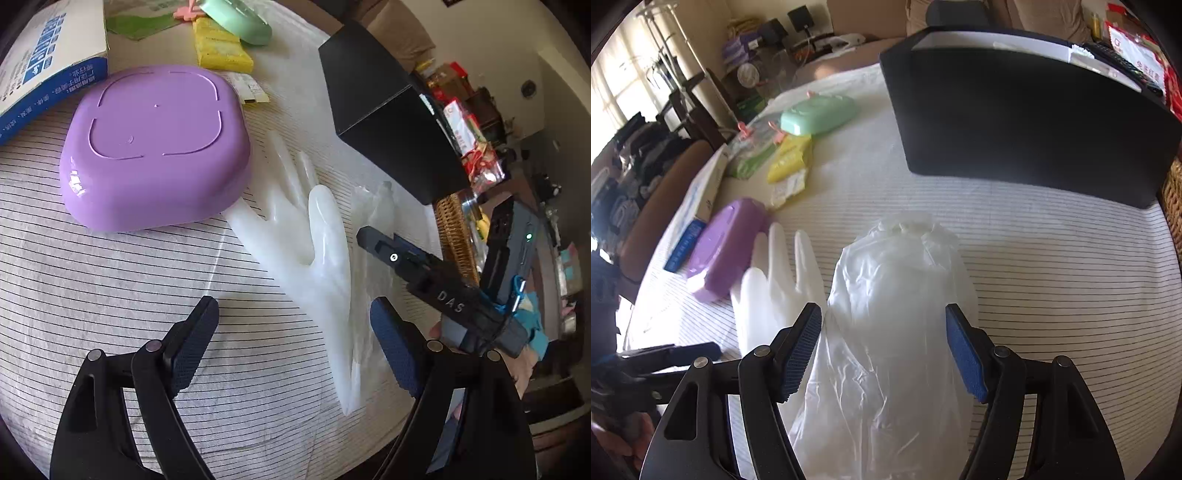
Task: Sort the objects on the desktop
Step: 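Move the right gripper back to the clear glove bag on the table, then grasp the clear plastic glove bag with the left gripper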
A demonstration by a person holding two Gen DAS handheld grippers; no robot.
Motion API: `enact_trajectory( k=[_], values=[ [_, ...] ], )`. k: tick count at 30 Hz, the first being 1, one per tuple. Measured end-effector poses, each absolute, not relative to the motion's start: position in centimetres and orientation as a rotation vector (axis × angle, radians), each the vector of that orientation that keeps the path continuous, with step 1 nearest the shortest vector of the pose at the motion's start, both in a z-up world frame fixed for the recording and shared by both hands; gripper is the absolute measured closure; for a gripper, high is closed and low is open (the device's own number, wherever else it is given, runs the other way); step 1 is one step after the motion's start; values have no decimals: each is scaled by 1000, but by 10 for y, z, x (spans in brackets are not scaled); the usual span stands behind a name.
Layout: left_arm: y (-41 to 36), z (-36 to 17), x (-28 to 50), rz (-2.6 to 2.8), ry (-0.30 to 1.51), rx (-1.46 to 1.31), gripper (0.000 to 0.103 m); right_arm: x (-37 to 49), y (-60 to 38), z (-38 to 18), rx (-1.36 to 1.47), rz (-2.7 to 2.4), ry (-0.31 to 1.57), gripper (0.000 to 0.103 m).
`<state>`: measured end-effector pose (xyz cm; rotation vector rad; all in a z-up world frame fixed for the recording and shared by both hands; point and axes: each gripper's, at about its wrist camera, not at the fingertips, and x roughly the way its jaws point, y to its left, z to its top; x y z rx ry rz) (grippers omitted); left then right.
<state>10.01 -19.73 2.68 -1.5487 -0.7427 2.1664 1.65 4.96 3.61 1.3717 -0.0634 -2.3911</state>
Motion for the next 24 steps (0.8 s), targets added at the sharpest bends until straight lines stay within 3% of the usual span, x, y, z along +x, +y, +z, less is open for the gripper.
enact_trajectory(
  k=[2,4,6,8,12,18,20,21,23,24],
  values=[
    [-200,25,97,2163,-770,-1554,20,17,47,30,1377,-2395,-34,32],
    [-203,23,94,2152,-803,-1553,20,20,47,29,1357,-2411,-10,41],
    [-204,22,93,2144,-822,-1551,20,21,47,30,1362,-2418,17,64],
    [-204,21,92,2139,-834,-1550,20,24,52,37,1339,-2423,7,73],
    [-208,21,91,2140,-860,-1542,20,39,56,64,1217,-2450,-6,78],
    [-224,27,90,2170,-949,-1485,20,73,24,98,1000,-2320,95,78],
    [-230,27,89,2179,-971,-1472,20,69,5,91,1042,-2280,136,71],
    [-232,26,88,2178,-982,-1470,20,64,-3,83,1082,-2250,134,59],
    [-233,24,88,2167,-995,-1473,20,52,-15,63,1194,-2182,112,45],
    [-232,23,88,2164,-994,-1474,20,49,-18,56,1239,-2178,116,45]
  ],
)
